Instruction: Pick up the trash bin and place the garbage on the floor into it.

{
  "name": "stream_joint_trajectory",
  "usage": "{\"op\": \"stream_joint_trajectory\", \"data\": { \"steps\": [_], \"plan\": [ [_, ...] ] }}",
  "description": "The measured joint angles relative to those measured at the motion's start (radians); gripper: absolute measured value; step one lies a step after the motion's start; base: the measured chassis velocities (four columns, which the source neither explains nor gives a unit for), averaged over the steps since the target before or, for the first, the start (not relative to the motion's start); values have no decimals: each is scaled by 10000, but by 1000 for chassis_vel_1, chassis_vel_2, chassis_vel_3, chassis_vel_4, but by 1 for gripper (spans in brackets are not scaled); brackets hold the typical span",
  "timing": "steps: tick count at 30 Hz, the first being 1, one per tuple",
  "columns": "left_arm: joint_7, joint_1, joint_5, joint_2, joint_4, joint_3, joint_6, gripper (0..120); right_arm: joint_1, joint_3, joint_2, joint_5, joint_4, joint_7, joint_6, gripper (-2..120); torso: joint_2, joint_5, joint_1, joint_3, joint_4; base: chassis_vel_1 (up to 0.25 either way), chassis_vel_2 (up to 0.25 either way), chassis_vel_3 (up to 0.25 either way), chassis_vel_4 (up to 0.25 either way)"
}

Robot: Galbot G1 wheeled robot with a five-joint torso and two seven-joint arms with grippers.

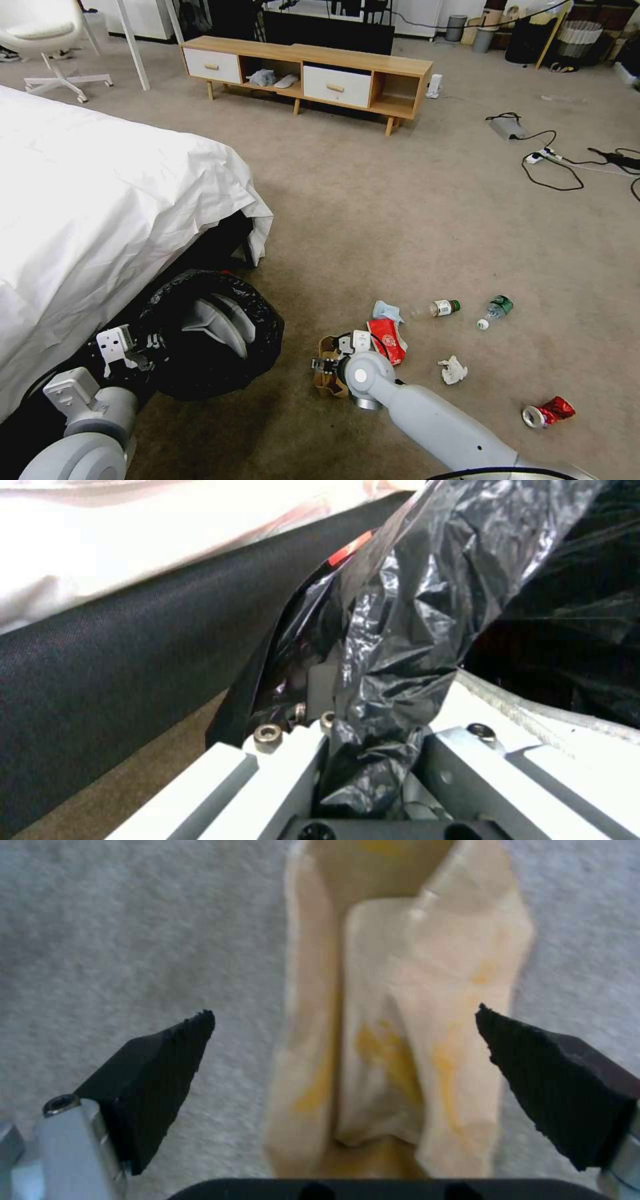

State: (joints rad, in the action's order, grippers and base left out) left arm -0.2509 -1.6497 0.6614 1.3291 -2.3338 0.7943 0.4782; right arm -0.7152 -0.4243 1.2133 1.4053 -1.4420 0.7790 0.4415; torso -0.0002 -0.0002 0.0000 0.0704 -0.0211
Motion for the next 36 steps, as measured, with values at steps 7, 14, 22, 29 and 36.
{"op": "stream_joint_trajectory", "data": {
  "steps": [7, 14, 22, 29, 36],
  "plan": [
    [16, 16, -8, 64, 50, -32, -35, 0, 331, -198, 445, -13, 489, -184, 49, 100, 1, 1, 0, 0, 1, 0, 0, 0, 0],
    [25, 17, 0, 68, 64, 4, -51, 0, 435, -239, 680, -194, 976, -313, 58, 100, 0, 1, 0, 0, 1, 0, 0, 0, 0],
    [42, -7, -4, 105, 63, 0, -70, 0, 316, -79, 649, -487, 1526, -496, 38, 100, 0, 1, 0, 0, -1, 0, 0, 0, 0],
    [78, -51, -36, 115, 61, -6, -101, 0, 216, 103, 556, -643, 1659, -543, 19, 100, 1, 2, 0, 0, 0, 0, 0, 0, 0],
    [82, -47, -47, 105, 61, -25, -108, 0, 160, 181, 650, -803, 1896, -620, -1, 100, 1, 2, 0, 0, 0, 0, 0, 0, 0]
  ]
}}
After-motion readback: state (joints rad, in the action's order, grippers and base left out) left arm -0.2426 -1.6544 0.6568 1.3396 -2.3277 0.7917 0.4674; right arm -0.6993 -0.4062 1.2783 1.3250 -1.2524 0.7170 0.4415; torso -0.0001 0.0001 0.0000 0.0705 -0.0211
